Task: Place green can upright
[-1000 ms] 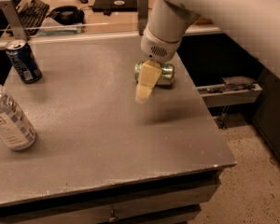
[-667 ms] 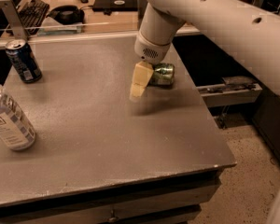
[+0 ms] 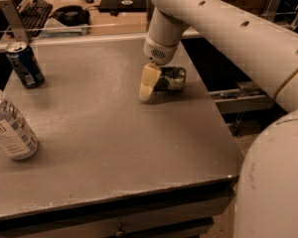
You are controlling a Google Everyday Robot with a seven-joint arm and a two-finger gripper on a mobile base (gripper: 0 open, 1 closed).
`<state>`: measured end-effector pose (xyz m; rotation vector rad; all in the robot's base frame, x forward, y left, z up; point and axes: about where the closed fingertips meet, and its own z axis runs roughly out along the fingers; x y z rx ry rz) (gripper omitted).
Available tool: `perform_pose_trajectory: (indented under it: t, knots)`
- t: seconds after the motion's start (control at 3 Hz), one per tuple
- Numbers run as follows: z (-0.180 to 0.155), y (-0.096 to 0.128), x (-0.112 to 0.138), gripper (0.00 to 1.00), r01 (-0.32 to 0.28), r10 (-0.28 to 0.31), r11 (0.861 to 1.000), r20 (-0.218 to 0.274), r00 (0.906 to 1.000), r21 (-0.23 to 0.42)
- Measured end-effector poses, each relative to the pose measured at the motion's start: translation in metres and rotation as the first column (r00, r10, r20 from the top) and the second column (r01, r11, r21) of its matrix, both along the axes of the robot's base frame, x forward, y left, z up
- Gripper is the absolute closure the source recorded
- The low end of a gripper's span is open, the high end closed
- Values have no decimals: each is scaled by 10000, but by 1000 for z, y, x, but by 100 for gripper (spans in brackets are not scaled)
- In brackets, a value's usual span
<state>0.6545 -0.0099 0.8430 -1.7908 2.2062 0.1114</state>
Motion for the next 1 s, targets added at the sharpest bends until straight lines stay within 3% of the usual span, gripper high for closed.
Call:
perform_pose_trajectory:
  t: [0.67, 1.0]
  knots:
    - [19, -13, 11, 65, -5, 0, 9999, 282, 9996, 147]
    - [44, -9, 4, 88, -424, 373, 9944, 540, 9978, 964]
